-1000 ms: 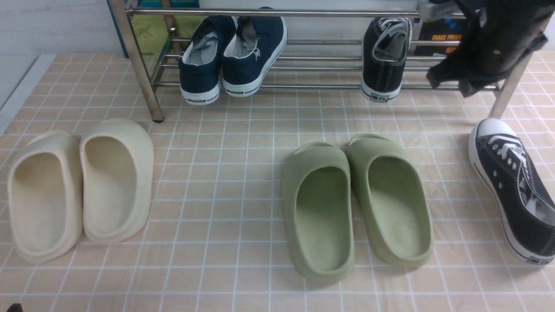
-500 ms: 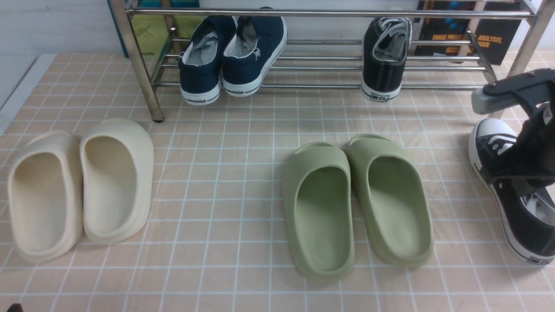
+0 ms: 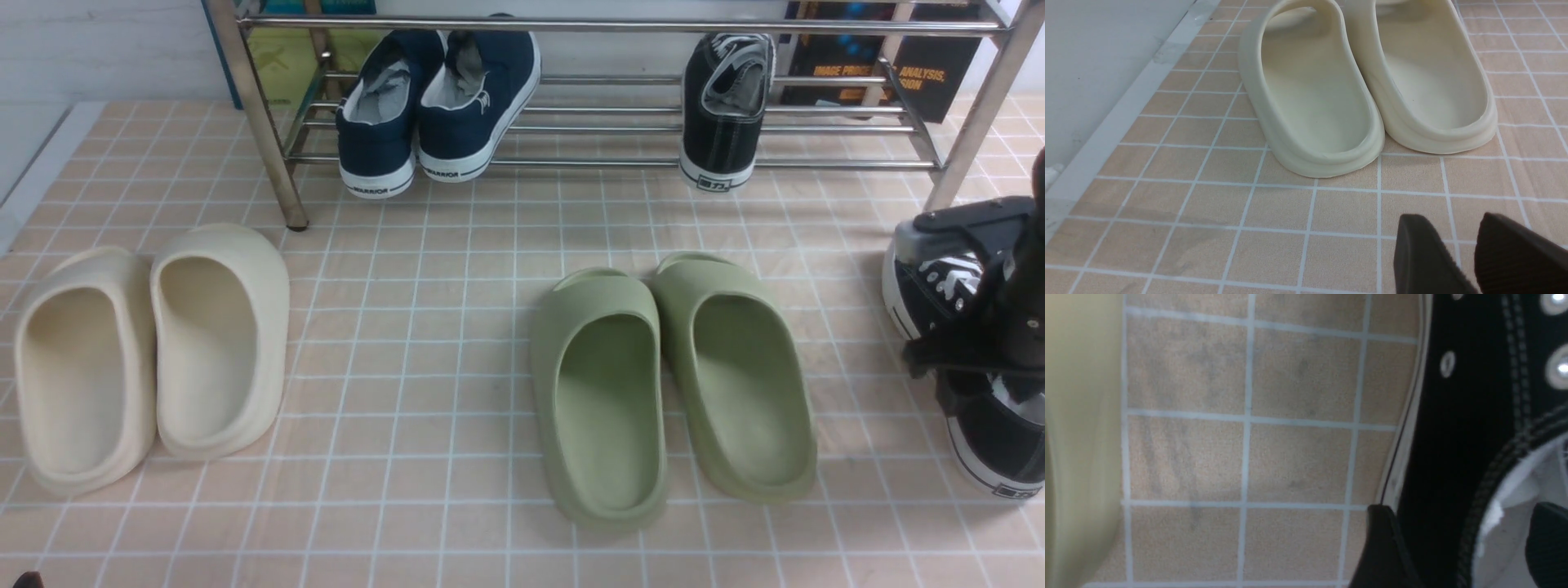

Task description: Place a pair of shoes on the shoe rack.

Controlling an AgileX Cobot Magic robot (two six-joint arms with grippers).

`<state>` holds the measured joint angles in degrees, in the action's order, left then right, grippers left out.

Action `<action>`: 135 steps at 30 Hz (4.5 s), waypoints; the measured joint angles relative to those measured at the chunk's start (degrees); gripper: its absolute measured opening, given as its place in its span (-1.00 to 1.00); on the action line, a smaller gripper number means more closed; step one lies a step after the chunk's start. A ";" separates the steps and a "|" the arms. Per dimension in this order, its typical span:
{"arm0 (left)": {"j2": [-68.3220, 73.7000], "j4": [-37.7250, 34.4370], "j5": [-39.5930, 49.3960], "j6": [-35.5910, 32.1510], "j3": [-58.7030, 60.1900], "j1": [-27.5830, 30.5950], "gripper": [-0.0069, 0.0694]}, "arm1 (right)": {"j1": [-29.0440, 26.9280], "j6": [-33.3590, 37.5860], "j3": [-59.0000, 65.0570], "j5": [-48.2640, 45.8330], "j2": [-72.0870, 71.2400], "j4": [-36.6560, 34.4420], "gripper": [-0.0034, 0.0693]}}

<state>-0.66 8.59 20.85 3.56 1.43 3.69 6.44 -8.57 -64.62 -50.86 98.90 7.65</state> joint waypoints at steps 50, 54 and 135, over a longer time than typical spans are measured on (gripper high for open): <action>0.00 0.00 0.00 0.00 0.00 0.00 -0.20 | 1.19 7.45 -46.66 -5.62 20.09 -10.37 -0.84; 0.00 0.00 0.00 0.00 0.00 0.00 -0.20 | 1.19 5.55 -50.94 -5.27 23.69 -10.37 -0.84; 0.00 0.00 0.00 0.00 0.00 0.00 -0.20 | 10.39 12.37 14.91 2.70 -82.15 -21.05 -0.92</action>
<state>-0.66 8.59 20.85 3.56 1.43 3.69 16.83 3.80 -49.70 -48.17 16.74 -13.39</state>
